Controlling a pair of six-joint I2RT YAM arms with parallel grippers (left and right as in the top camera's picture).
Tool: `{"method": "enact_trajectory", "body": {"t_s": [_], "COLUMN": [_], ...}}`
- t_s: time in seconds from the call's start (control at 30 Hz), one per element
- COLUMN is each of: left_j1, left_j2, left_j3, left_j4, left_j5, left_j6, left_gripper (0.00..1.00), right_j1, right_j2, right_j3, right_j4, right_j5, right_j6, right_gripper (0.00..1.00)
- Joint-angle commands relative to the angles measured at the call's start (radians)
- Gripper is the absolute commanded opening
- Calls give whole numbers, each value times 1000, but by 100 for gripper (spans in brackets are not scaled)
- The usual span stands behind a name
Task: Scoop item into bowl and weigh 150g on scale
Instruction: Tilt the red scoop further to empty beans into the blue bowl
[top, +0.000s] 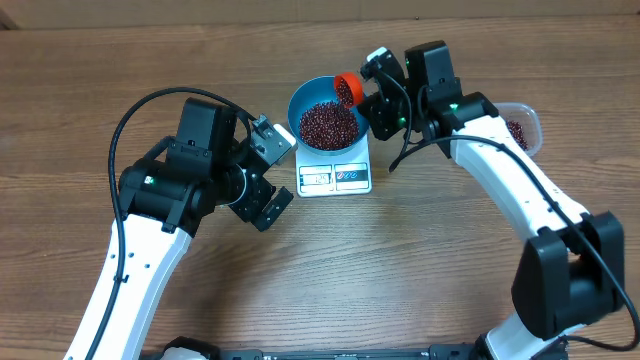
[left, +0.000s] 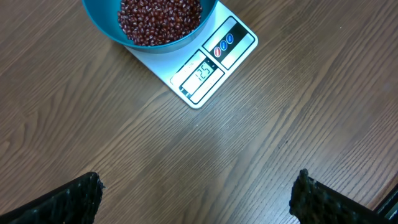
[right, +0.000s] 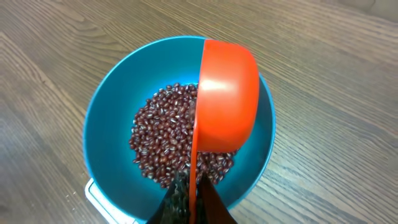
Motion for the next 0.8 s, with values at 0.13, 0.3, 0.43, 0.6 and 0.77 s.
{"method": "enact_trajectory", "body": {"t_s": [0.13,0.3,0.43,0.6,0.77], "left_j1": [4,5,4,4,4], "left_j2": [4,4,4,4,4], "left_j3": [-2,-2,-2,-2,-2], "left_j4": [0,0,0,0,0], "left_j5": [7,7,7,7,7], "left_j6": [12,12,12,12,12], "left_gripper": [100,100,100,100,100], "right_j1": [76,149,162,162,162], "right_j2": [-88,-88,-88,-89,-89], "right_j3": [2,2,2,2,2], "right_j4": [-52,-54,-53,-50,-50], "right_j5": [192,385,387,383,382], "right_j6": [-105,-104,-103,-76,45], "right_gripper": [4,4,4,4,4]}}
